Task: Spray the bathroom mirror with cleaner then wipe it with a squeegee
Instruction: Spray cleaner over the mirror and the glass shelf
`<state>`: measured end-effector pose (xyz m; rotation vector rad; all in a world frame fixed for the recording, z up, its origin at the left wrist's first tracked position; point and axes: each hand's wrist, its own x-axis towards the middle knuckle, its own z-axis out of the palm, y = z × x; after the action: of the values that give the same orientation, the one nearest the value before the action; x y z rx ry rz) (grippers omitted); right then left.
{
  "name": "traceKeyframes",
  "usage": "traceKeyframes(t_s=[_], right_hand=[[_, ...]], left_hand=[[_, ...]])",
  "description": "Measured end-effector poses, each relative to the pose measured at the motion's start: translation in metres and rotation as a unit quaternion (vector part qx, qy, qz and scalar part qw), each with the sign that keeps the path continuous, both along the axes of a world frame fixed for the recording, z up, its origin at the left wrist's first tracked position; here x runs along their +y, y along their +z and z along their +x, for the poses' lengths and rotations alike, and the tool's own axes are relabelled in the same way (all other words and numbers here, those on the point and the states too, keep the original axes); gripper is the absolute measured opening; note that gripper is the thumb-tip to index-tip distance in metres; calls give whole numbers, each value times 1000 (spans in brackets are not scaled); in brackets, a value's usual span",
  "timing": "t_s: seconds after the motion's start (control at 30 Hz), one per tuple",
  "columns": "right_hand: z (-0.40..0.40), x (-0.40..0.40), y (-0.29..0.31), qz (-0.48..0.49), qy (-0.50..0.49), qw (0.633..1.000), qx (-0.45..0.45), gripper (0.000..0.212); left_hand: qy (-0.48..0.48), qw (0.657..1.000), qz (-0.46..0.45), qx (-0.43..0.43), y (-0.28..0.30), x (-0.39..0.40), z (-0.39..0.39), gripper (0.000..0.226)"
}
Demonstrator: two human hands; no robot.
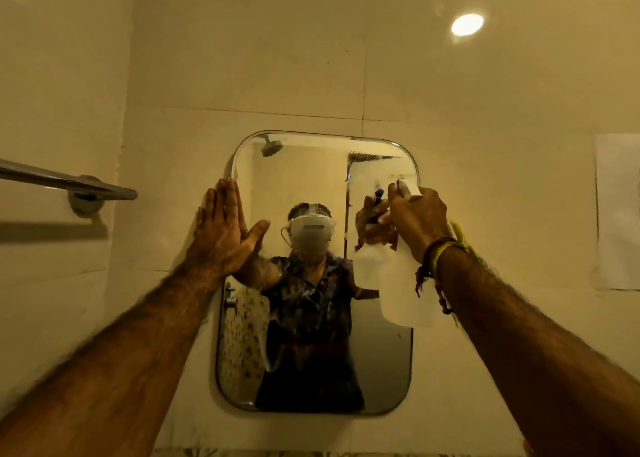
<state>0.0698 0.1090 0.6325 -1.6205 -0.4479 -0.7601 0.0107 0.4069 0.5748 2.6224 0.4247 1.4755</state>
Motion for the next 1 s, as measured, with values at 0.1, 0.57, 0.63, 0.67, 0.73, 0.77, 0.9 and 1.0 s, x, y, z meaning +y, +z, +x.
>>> traceKeyframes(t_s=[0.1,0.57,0.63,0.67,0.73,0.77,0.9,1.0], right_hand=[[-15,14,-6,-28,48,998,-26,23],[-50,144,-29,-85,124,988,-24,34],[-51,152,-39,-102,109,988,-45,35],[-52,153,-42,-113,101,987,-59,33],[-54,151,-48,-131,91,984,-77,25],[-54,146,-50,-131,92,984,-72,22],[-43,113,-46,-69,98,992,-37,12],[-31,87,-37,-22,61,997,-30,18]], left_hand=[[-8,999,34,-21,-7,14,0,101],[0,974,129,-186,-39,56,40,89],[0,971,141,-192,-43,58,41,86],[-1,970,146,-195,-42,57,40,85],[2,970,152,-190,-42,57,38,85],[8,971,155,-184,-42,56,38,85],[18,973,152,-173,-41,54,38,86],[20,974,147,-169,-40,54,39,88]])
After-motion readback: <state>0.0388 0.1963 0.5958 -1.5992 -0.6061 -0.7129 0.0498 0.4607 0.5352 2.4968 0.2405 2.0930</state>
